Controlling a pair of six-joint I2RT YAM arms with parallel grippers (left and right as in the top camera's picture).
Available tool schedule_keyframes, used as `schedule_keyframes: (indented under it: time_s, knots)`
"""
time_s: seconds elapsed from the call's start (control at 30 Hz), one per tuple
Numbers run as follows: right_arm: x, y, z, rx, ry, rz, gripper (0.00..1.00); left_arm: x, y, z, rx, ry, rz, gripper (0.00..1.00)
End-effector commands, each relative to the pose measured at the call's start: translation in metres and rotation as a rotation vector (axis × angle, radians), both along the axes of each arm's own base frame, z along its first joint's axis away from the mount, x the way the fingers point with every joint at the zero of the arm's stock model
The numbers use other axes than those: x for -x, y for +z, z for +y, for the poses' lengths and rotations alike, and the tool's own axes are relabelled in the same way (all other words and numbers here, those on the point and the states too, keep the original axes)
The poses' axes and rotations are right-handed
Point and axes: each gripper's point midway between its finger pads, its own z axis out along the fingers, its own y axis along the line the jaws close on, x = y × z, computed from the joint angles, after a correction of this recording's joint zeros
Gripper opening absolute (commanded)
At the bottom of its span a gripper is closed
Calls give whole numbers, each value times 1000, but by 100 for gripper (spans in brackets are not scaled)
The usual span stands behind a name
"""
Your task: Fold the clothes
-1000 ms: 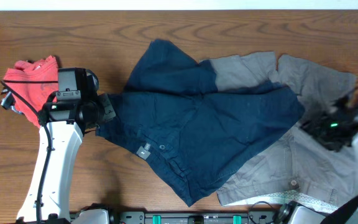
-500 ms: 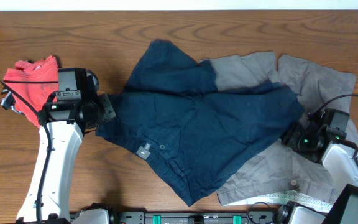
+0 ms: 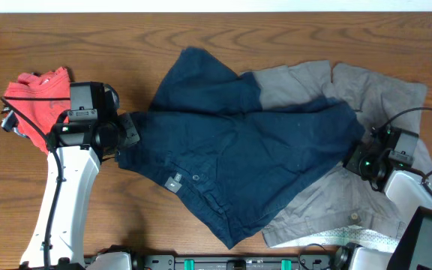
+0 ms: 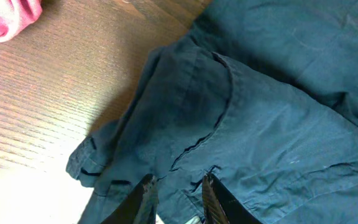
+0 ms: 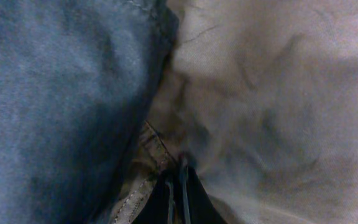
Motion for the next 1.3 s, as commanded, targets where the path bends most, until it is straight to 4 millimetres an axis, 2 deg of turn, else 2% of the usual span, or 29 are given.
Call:
schedule_keyframes:
  time_s: [0.0, 0.1, 0.17, 0.23, 0.37, 0.47, 0.53, 0.6, 0.67, 0.73, 0.83, 0.9, 1.1, 1.27]
  knots:
    - [26, -30, 22, -55, 54, 114, 1, -4, 13, 4, -12, 12, -36, 26]
    - [9, -14, 1, 24, 14, 73, 1, -4, 13, 4, -10, 14, -36, 26]
    - [-1, 7, -29, 121, -89, 64, 1, -4, 13, 3, -6, 12, -36, 26]
    - [-7, 38, -69, 230, -243, 65, 1, -4, 13, 3, -5, 12, -35, 26]
    - [-18, 119, -141, 363, -469, 9, 1, -4, 13, 3, -5, 12, -34, 26]
    - [-8, 174, -189, 438, -646, -31, 1, -4, 13, 3, -5, 12, -33, 26]
    - [-6, 204, -209, 443, -689, -82, 1, -4, 13, 3, -5, 12, -33, 26]
    - [-12, 217, -210, 408, -613, -118, 1, -3, 12, 3, -5, 12, -30, 26]
    - [-21, 216, -199, 343, -516, -143, 1, -2, 12, 3, -4, 12, -26, 26]
    - [-30, 206, -187, 299, -427, -147, 6, -2, 12, 3, -4, 12, -24, 26]
    - [-54, 182, -160, 221, -242, -168, 22, -1, 12, 2, -4, 12, -22, 26]
    - [-74, 163, -138, 167, -123, -164, 33, -1, 11, 2, -4, 12, -19, 27]
    - [-103, 90, -86, 138, 22, 8, 51, 1, 11, 2, -3, 12, -13, 27]
    - [-122, 40, -55, 88, 28, 77, 58, 1, 11, 2, -3, 12, -13, 27]
